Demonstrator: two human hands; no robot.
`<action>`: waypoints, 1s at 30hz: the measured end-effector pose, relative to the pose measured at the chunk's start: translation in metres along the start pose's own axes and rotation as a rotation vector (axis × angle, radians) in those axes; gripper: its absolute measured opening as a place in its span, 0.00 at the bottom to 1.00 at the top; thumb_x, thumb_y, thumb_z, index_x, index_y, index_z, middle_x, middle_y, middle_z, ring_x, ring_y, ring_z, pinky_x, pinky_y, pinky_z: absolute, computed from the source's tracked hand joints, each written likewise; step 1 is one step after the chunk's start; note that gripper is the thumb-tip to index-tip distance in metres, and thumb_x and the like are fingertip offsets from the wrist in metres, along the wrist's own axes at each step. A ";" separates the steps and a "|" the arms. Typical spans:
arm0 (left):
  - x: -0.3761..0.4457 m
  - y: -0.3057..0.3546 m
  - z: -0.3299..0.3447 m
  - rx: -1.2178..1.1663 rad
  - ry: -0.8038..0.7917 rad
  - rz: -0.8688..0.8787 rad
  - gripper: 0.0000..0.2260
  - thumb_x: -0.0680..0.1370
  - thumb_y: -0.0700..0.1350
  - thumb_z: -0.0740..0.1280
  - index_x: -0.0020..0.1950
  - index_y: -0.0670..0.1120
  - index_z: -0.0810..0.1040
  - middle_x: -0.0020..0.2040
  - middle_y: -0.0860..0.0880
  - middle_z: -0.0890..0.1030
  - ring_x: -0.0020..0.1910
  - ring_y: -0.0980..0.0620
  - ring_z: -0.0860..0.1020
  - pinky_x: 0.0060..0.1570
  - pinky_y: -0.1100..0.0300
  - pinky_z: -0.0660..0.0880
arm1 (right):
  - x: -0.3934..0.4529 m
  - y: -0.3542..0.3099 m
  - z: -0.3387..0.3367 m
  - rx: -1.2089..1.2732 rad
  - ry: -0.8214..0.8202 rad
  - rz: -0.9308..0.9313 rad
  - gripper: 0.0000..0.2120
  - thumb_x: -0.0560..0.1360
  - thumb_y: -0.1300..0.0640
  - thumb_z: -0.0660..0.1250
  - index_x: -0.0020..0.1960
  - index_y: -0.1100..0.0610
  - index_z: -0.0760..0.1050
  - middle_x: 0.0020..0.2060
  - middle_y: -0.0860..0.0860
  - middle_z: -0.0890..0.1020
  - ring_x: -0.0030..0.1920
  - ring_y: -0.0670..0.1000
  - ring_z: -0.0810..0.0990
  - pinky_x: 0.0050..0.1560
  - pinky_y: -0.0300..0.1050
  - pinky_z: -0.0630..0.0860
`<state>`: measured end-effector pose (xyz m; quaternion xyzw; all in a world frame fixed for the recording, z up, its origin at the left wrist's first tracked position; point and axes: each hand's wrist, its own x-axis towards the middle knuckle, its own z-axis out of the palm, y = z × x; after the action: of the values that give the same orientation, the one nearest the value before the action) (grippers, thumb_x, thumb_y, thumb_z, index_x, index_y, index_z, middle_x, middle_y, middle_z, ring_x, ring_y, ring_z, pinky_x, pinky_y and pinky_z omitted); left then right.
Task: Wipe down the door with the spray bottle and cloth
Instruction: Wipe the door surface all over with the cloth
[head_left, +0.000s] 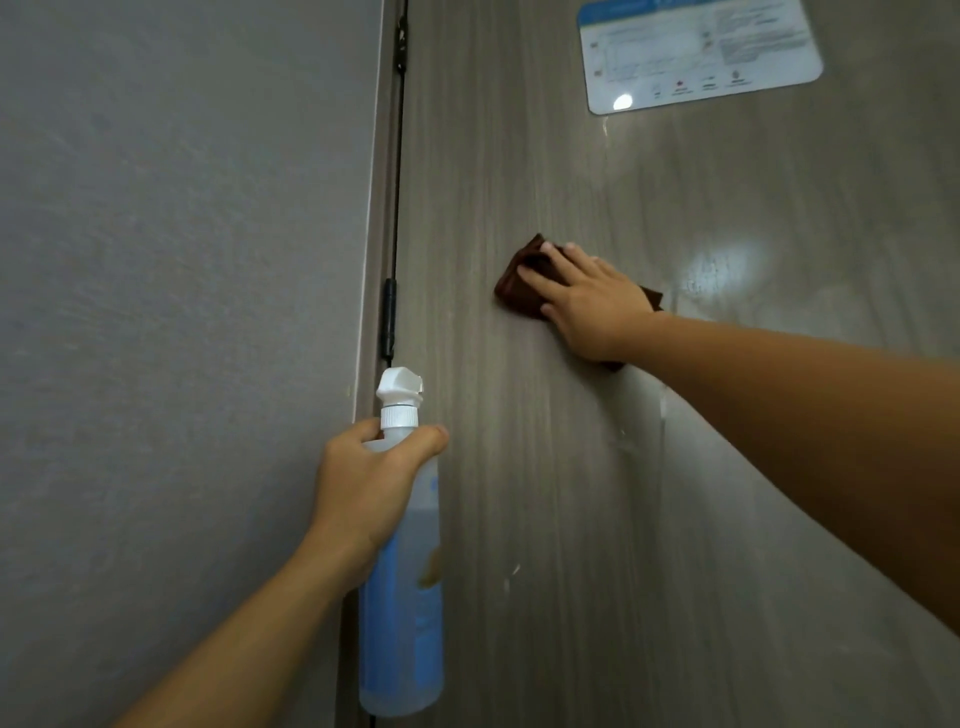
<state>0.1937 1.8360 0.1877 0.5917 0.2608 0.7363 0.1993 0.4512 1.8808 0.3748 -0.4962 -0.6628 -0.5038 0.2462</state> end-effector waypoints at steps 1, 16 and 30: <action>0.000 0.001 0.000 -0.001 -0.006 0.010 0.24 0.64 0.53 0.76 0.47 0.33 0.78 0.35 0.44 0.79 0.34 0.46 0.79 0.36 0.51 0.77 | -0.003 0.008 0.001 0.008 0.007 0.023 0.27 0.87 0.45 0.48 0.84 0.42 0.43 0.84 0.53 0.43 0.83 0.57 0.42 0.82 0.56 0.46; -0.030 0.038 0.047 -0.088 -0.183 0.038 0.23 0.68 0.52 0.77 0.48 0.33 0.78 0.38 0.36 0.81 0.35 0.40 0.80 0.40 0.45 0.79 | -0.106 0.078 0.016 0.027 -0.016 0.011 0.29 0.85 0.44 0.48 0.84 0.42 0.43 0.83 0.53 0.43 0.83 0.58 0.41 0.81 0.56 0.43; -0.058 0.010 0.131 -0.064 -0.211 -0.096 0.23 0.61 0.58 0.78 0.42 0.40 0.81 0.41 0.32 0.82 0.36 0.40 0.81 0.44 0.31 0.80 | -0.156 0.073 0.036 0.033 -0.033 -0.031 0.29 0.86 0.44 0.50 0.83 0.42 0.42 0.83 0.52 0.43 0.83 0.56 0.40 0.79 0.50 0.38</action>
<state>0.3342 1.8129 0.1704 0.6460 0.2426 0.6676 0.2794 0.5843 1.8500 0.2630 -0.4900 -0.6825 -0.4883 0.2357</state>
